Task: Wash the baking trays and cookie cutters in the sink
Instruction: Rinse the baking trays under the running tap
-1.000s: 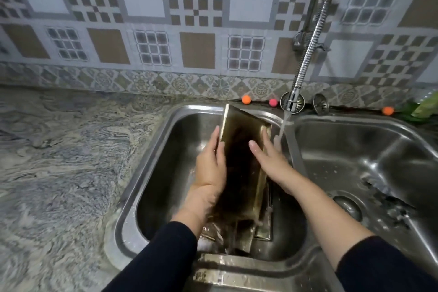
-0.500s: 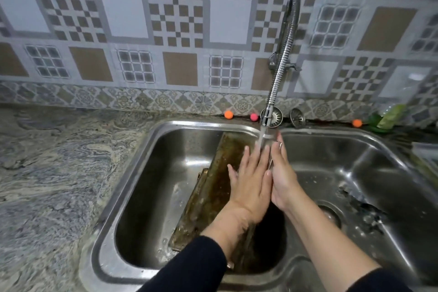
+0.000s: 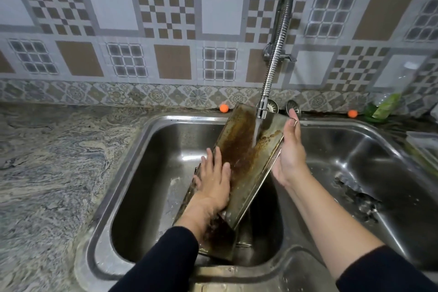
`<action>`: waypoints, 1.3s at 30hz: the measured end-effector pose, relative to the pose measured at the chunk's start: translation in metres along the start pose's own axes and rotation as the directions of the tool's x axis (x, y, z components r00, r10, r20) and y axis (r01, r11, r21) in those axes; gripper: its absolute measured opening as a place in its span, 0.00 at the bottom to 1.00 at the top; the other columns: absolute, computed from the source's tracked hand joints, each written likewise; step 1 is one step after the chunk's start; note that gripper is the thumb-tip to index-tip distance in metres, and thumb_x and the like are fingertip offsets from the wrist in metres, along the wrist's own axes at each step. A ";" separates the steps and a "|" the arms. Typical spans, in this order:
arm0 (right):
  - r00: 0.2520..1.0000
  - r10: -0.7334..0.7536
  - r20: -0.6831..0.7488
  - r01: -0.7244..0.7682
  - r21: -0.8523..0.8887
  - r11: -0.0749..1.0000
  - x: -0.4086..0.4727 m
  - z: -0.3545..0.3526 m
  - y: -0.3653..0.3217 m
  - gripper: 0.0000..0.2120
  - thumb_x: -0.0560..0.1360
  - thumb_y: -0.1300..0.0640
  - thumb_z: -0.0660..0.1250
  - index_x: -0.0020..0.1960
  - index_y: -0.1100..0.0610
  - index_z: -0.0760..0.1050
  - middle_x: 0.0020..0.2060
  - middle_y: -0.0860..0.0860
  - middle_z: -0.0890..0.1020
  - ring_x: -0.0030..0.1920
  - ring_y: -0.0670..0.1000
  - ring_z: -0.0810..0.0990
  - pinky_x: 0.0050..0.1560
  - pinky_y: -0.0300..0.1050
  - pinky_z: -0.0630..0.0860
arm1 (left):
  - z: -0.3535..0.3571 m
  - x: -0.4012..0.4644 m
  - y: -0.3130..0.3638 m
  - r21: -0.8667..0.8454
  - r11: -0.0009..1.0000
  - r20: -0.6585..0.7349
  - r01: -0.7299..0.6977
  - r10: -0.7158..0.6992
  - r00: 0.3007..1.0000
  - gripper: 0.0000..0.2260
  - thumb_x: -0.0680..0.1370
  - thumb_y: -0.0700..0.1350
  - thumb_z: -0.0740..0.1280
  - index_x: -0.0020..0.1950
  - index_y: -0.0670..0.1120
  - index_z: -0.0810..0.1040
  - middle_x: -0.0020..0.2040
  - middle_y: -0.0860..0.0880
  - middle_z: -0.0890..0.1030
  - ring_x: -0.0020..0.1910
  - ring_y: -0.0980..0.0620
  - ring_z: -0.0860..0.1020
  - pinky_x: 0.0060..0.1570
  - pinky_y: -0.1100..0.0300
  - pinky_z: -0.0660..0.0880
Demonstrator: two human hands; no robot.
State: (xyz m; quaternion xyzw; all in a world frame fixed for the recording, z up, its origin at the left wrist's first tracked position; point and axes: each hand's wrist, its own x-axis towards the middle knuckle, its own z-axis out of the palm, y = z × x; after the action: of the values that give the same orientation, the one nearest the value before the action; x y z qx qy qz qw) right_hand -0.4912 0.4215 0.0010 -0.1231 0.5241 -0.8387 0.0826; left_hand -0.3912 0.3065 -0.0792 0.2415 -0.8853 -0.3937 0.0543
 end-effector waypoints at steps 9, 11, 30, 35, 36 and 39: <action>0.984 -0.036 -0.177 0.042 0.033 0.999 0.042 0.001 -0.029 0.14 0.76 0.39 0.56 0.62 0.31 0.67 0.73 0.48 0.66 0.71 0.53 0.66 0.71 0.60 0.62 | -0.005 -0.018 0.046 0.356 0.838 -0.033 -0.414 0.455 0.890 0.34 0.81 0.54 0.57 0.73 0.65 0.32 0.79 0.53 0.44 0.77 0.44 0.46 0.74 0.41 0.54; 0.984 0.030 -0.175 -0.010 0.113 0.994 0.053 -0.007 -0.044 0.21 0.79 0.41 0.55 0.70 0.42 0.64 0.71 0.52 0.70 0.69 0.54 0.70 0.66 0.57 0.69 | -0.008 -0.014 0.062 0.387 0.772 -0.081 -0.504 0.573 0.816 0.36 0.82 0.43 0.58 0.71 0.69 0.33 0.79 0.50 0.49 0.77 0.40 0.52 0.71 0.39 0.60; 0.913 0.146 -0.381 -0.388 -0.698 0.602 0.022 -0.233 -0.033 0.30 0.77 0.46 0.64 0.75 0.39 0.55 0.75 0.52 0.56 0.73 0.60 0.60 0.71 0.61 0.61 | 0.083 -0.025 0.129 0.233 0.886 0.184 -0.401 0.365 0.913 0.27 0.82 0.57 0.49 0.78 0.55 0.41 0.78 0.48 0.55 0.76 0.47 0.55 0.72 0.44 0.59; 0.864 0.255 -0.434 -0.492 -0.836 0.244 0.019 -0.268 0.005 0.33 0.76 0.45 0.65 0.75 0.42 0.54 0.73 0.54 0.59 0.70 0.63 0.64 0.69 0.63 0.62 | 0.097 -0.020 0.093 0.628 0.733 0.386 -0.261 -0.002 0.923 0.36 0.80 0.62 0.49 0.76 0.45 0.34 0.76 0.48 0.30 0.74 0.49 0.31 0.73 0.41 0.37; 0.847 0.291 -0.446 -0.510 -0.836 0.203 0.021 -0.271 0.014 0.34 0.75 0.45 0.66 0.76 0.43 0.53 0.74 0.54 0.58 0.71 0.63 0.63 0.70 0.63 0.61 | 0.099 -0.021 0.091 0.657 0.703 0.378 -0.272 0.004 0.926 0.36 0.80 0.62 0.48 0.76 0.44 0.33 0.76 0.47 0.30 0.74 0.49 0.31 0.73 0.42 0.36; 0.802 0.368 -0.470 -0.544 -0.830 0.125 0.026 -0.277 0.043 0.37 0.74 0.46 0.68 0.77 0.46 0.52 0.74 0.56 0.58 0.72 0.62 0.61 0.71 0.61 0.61 | 0.102 -0.022 0.089 0.682 0.674 0.351 -0.283 0.039 0.936 0.33 0.81 0.60 0.45 0.76 0.45 0.33 0.76 0.47 0.30 0.74 0.49 0.30 0.73 0.42 0.34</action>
State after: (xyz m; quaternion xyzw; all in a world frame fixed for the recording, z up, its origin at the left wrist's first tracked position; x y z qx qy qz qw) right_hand -0.5967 0.6333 -0.1509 0.0824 0.9269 -0.3022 0.2065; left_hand -0.4359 0.4365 -0.0828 0.0989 -0.9832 -0.0389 -0.1485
